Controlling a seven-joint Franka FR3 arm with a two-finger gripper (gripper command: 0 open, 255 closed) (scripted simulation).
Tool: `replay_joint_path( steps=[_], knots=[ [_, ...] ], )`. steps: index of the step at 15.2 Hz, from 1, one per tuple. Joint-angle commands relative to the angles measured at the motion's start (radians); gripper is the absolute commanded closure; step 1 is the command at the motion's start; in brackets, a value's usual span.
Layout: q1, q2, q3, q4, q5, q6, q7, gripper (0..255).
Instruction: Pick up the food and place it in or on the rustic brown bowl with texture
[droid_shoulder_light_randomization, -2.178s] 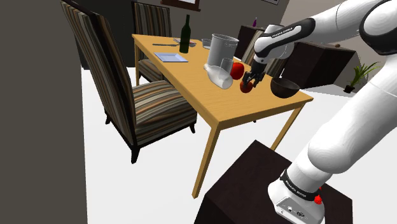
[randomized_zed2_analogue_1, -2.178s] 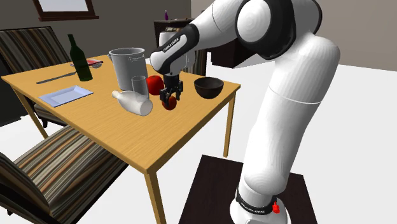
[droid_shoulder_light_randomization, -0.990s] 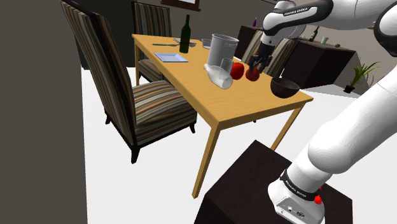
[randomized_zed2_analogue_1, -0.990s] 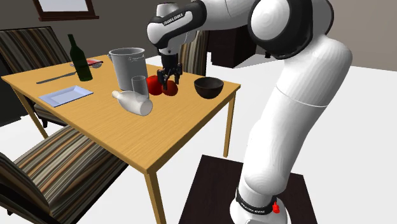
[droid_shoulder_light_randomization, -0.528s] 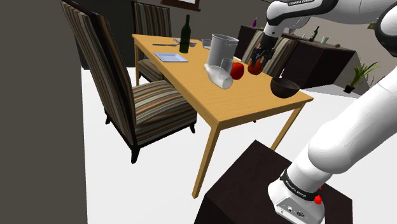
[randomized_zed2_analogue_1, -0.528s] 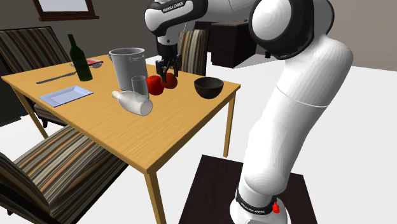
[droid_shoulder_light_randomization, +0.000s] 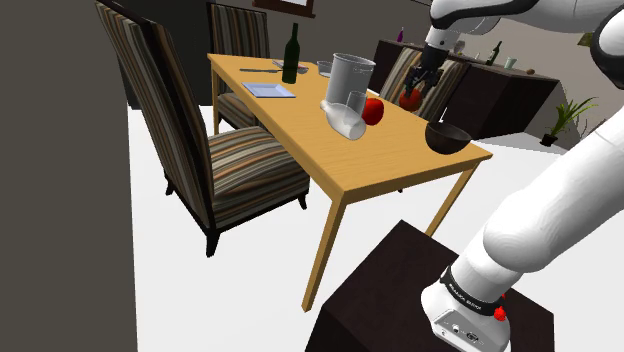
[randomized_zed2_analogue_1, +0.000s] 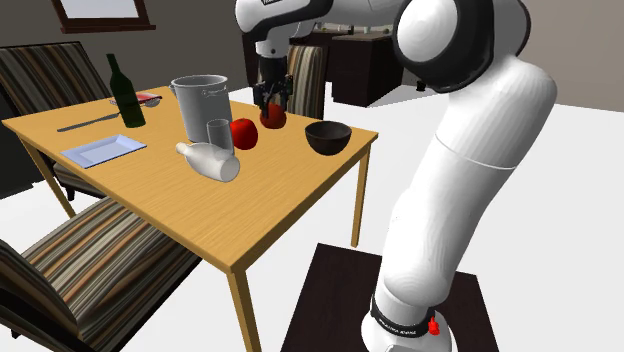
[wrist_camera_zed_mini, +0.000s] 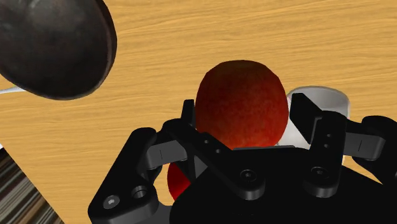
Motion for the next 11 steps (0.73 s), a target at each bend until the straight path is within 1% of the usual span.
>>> replay_joint_path(
  steps=[1,6,11],
  knots=[
    [-0.018,0.004,-0.030,0.011,0.002,-0.004,-0.049,255],
    [-0.063,0.032,-0.111,0.051,0.019,-0.013,-0.182,255],
    [-0.111,0.095,-0.199,0.121,0.064,-0.027,-0.329,255]
  ],
)
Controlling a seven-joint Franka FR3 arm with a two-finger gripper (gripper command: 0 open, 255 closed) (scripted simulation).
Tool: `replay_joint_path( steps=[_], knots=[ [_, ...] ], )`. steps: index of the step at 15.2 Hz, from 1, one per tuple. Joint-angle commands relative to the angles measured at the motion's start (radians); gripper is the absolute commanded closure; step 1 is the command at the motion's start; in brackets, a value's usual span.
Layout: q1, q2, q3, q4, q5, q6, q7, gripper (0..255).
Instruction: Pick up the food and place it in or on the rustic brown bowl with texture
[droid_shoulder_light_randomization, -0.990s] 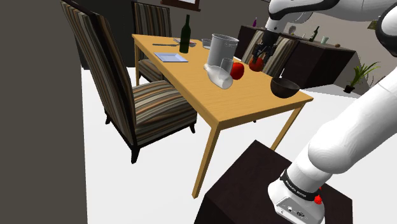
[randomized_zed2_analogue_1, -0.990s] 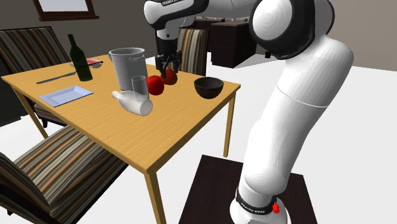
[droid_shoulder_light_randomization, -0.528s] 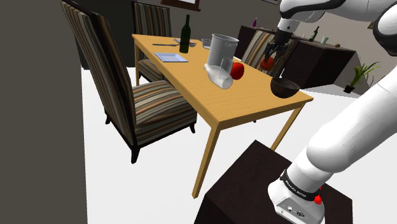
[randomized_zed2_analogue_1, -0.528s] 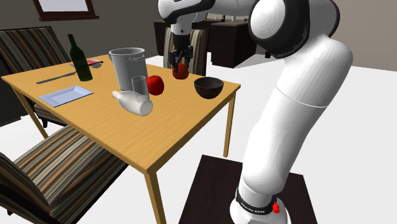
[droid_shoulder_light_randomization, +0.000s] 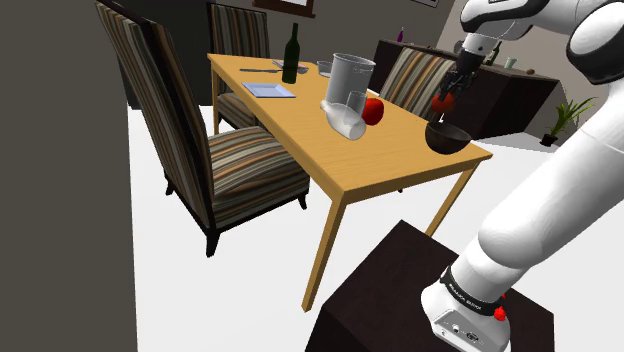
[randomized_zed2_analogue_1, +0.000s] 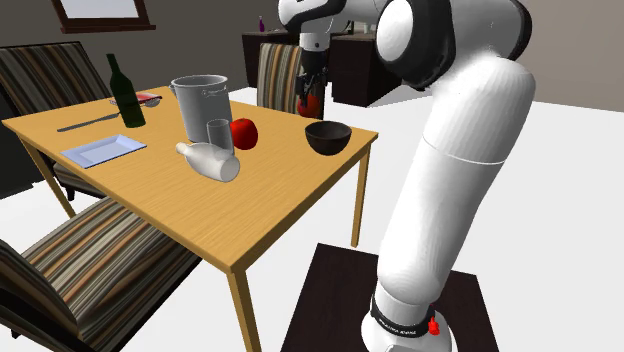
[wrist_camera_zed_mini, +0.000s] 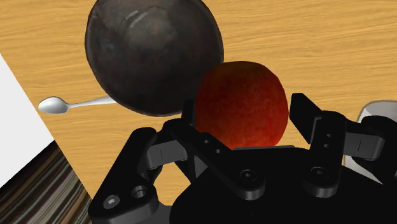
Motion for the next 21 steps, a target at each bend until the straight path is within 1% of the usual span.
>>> replay_joint_path(
  steps=[1,4,7,14,21],
  knots=[
    [-0.022,0.028,-0.037,0.031,0.022,-0.008,-0.065,255],
    [-0.061,0.093,-0.090,0.093,0.074,-0.023,-0.165,255],
    [-0.110,0.169,-0.134,0.163,0.139,-0.044,-0.263,255],
    [-0.105,0.157,-0.129,0.057,0.130,0.053,-0.261,255],
    [-0.104,0.161,-0.128,-0.033,0.136,0.146,-0.267,255]
  ],
)
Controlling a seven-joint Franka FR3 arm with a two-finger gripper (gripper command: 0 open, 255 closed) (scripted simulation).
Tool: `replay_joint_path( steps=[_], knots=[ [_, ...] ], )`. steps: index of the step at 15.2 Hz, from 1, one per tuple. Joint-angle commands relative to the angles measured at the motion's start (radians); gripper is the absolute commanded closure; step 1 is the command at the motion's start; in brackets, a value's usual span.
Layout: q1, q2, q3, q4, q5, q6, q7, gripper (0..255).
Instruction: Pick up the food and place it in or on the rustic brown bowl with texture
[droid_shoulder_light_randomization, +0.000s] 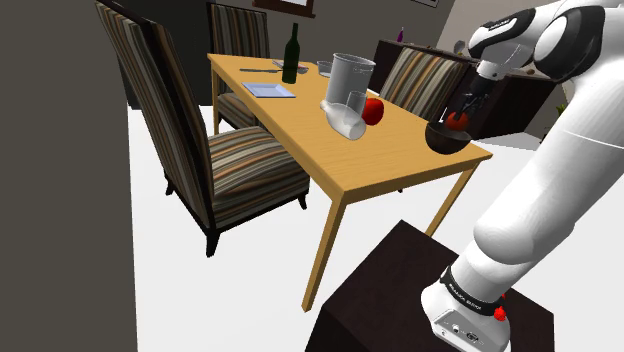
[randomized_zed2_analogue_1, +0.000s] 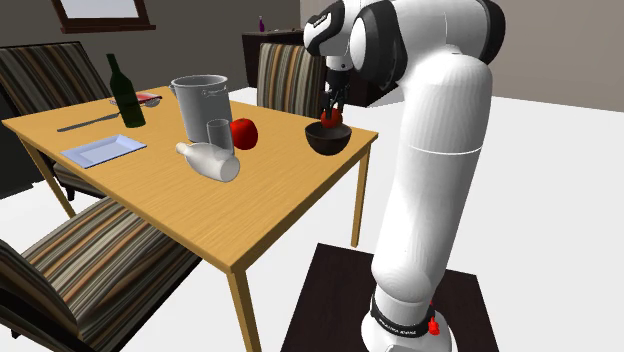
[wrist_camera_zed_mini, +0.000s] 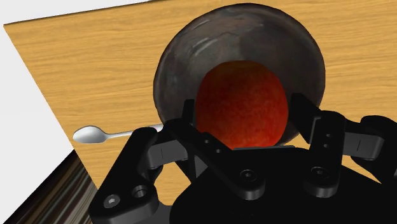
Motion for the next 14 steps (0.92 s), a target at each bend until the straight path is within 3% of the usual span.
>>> replay_joint_path(
  steps=[1,9,10,14],
  knots=[
    [0.000,-0.001,0.000,-0.033,0.001,0.033,-0.003,255],
    [0.000,-0.001,0.000,-0.033,0.001,0.033,-0.003,255],
    [0.000,-0.001,0.000,-0.033,0.001,0.033,-0.003,0],
    [0.000,-0.001,0.000,-0.033,0.001,0.033,-0.003,0]
  ],
)
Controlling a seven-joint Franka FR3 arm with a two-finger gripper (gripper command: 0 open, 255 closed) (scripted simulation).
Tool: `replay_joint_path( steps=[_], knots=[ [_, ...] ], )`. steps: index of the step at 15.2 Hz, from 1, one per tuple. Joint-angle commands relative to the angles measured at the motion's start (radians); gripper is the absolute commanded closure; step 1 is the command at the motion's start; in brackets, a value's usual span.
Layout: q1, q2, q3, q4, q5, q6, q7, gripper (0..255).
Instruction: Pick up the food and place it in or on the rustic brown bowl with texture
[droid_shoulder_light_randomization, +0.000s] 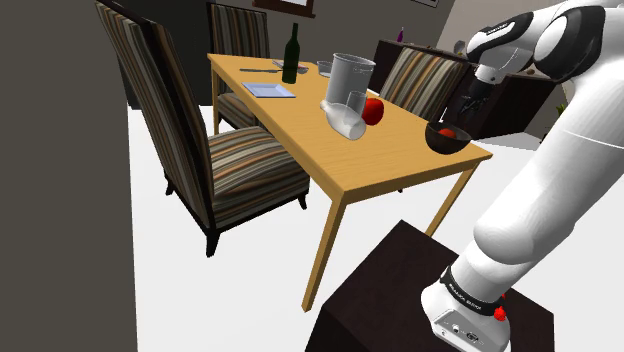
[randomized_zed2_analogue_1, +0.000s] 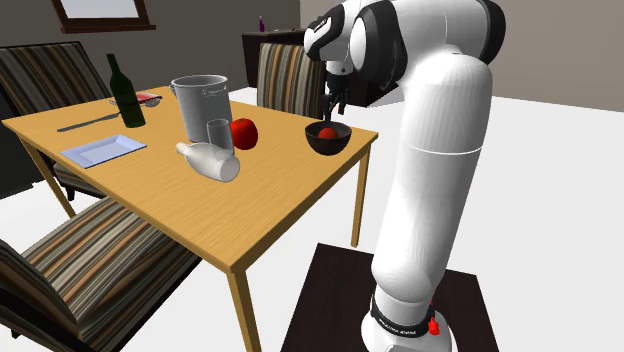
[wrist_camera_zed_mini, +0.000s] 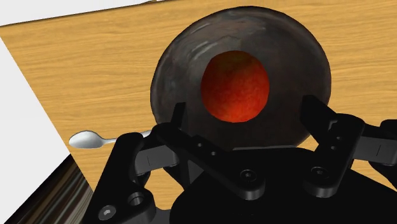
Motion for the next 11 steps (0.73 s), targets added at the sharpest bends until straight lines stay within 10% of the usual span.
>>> replay_joint_path(
  steps=[1,11],
  knots=[
    [0.000,0.000,0.000,0.000,0.000,0.000,0.000,0],
    [0.003,-0.027,-0.001,0.103,-0.024,-0.121,0.017,0]
  ],
)
